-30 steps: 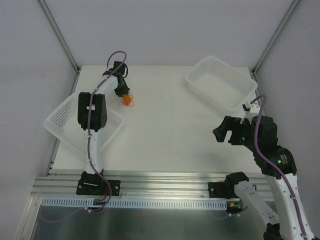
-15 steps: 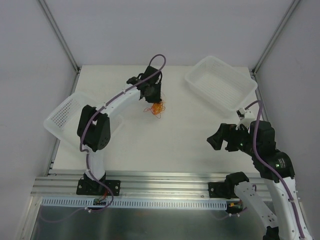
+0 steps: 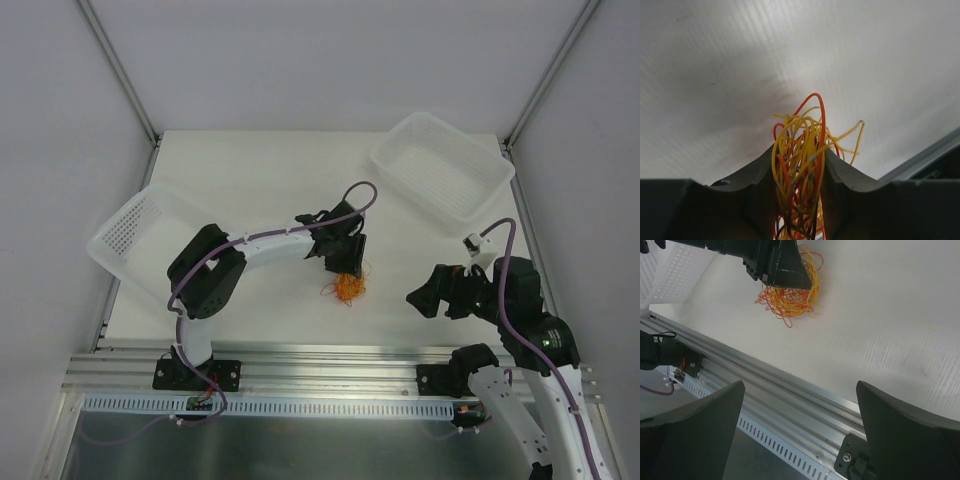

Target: Untangle the cables

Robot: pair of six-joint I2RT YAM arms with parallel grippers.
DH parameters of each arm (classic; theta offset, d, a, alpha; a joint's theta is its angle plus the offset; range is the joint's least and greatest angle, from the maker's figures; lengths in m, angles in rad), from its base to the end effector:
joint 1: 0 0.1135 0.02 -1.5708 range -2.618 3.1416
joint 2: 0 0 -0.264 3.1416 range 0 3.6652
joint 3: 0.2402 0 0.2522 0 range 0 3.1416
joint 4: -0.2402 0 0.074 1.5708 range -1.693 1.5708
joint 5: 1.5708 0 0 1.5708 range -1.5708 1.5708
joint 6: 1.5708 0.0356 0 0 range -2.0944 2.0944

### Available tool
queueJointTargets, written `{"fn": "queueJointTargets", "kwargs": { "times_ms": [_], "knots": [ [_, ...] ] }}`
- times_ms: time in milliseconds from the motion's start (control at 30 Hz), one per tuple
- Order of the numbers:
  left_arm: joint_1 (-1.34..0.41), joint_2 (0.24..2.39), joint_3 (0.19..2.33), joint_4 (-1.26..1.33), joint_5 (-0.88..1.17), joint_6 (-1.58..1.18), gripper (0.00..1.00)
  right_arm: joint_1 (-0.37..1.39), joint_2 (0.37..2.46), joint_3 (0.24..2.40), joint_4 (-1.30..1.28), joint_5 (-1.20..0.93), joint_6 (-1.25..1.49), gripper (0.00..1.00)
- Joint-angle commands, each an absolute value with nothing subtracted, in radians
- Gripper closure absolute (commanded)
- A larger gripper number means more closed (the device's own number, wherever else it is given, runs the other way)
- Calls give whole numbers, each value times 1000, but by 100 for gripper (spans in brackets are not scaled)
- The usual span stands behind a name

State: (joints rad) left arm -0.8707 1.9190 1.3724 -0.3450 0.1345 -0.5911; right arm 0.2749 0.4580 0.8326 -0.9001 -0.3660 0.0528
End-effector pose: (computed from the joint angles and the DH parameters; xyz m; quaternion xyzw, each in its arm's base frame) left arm 0.2664 -0.3237 0.2006 0.1533 0.9285 -0.2690 0.2052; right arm 0.0755 0.0345 0.3219 -0.1847 0.8367 0.2356 0.4585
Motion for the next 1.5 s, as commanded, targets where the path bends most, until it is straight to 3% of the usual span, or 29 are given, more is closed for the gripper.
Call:
{"fn": "queueJointTargets", "kwargs": {
  "times_ms": [0,133,167,267,633,833,933,1467],
  "knots": [
    [-857,1888,1280,-184,161,-635,55,281,479,787,-826,-406,106,0],
    [-854,1809,1212,-147,141,-608,35,307,540,752,-750,-397,175,0],
    [-853,1789,1175,-146,130,-604,19,317,557,752,-741,-382,181,0],
    [-827,1689,1092,-143,100,-604,2,370,633,768,-718,-296,181,0],
    [-796,1384,838,-140,106,-701,1,626,991,868,-540,-39,190,12],
    [-796,1416,854,-132,124,-710,4,638,1135,876,-420,-11,129,38],
    [-799,1463,888,-129,129,-756,4,635,1224,900,-374,-17,77,43],
    [-834,1600,966,-109,114,-798,8,597,1425,871,-132,-164,45,49]
  ]
}}
